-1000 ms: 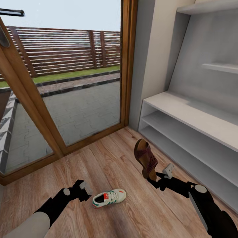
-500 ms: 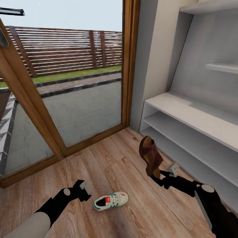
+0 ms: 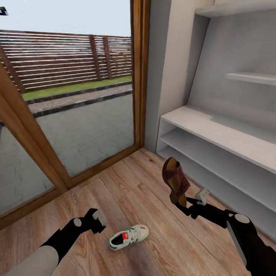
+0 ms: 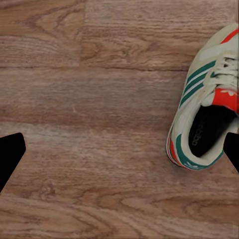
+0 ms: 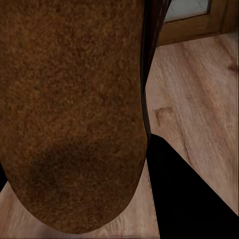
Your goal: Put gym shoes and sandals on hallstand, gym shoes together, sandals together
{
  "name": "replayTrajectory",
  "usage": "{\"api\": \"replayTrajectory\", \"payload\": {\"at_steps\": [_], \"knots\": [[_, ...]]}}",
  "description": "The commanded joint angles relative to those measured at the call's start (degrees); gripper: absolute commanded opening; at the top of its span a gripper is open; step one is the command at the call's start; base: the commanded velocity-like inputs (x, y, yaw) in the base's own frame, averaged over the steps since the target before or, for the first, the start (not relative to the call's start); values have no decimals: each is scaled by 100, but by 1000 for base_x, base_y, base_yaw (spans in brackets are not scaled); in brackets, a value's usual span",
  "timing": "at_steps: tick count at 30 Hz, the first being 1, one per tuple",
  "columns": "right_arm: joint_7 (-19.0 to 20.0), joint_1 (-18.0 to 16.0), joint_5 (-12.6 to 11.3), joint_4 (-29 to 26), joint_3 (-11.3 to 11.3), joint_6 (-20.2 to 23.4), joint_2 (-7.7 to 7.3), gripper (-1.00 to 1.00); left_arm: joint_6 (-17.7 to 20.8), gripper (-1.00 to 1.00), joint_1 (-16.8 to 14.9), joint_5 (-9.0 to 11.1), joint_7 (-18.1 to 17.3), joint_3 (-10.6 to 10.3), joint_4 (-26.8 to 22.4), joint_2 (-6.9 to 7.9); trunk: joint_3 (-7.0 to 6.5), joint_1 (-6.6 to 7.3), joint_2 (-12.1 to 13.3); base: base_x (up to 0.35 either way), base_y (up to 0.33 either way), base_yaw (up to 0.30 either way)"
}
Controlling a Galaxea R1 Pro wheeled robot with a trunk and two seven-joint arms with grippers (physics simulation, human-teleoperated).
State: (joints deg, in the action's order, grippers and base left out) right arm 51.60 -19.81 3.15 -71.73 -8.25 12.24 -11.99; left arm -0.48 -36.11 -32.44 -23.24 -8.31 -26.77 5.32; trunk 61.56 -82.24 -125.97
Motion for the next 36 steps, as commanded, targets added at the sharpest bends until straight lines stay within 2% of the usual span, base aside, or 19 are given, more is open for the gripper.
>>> {"api": "replayTrajectory", "payload": {"at_steps": [1, 7, 15, 27, 36], "knots": [[26, -5, 19, -16, -10, 51, 3, -100, -5, 100, 3, -52, -13, -7, -13, 4, 5, 1, -2, 9, 24, -184], [26, -5, 21, -146, 6, 51, 3, -100, -13, 100, 8, -52, -13, -4, -13, 4, 5, 1, -2, 3, 25, -49], [26, -5, 19, -165, 8, 51, 3, -100, -5, 100, 8, -52, -9, -4, -13, 4, 5, 1, -2, 0, 194, -3], [26, -5, 27, -166, 8, 51, 3, -100, -22, 100, 35, -52, 16, 7, -13, 0, 5, 1, -2, 0, 9, -7], [26, -5, 28, -163, 11, 59, 3, -100, -46, 100, 59, -45, 55, 5, -5, -39, 5, 1, -2, 0, 0, -241]]}}
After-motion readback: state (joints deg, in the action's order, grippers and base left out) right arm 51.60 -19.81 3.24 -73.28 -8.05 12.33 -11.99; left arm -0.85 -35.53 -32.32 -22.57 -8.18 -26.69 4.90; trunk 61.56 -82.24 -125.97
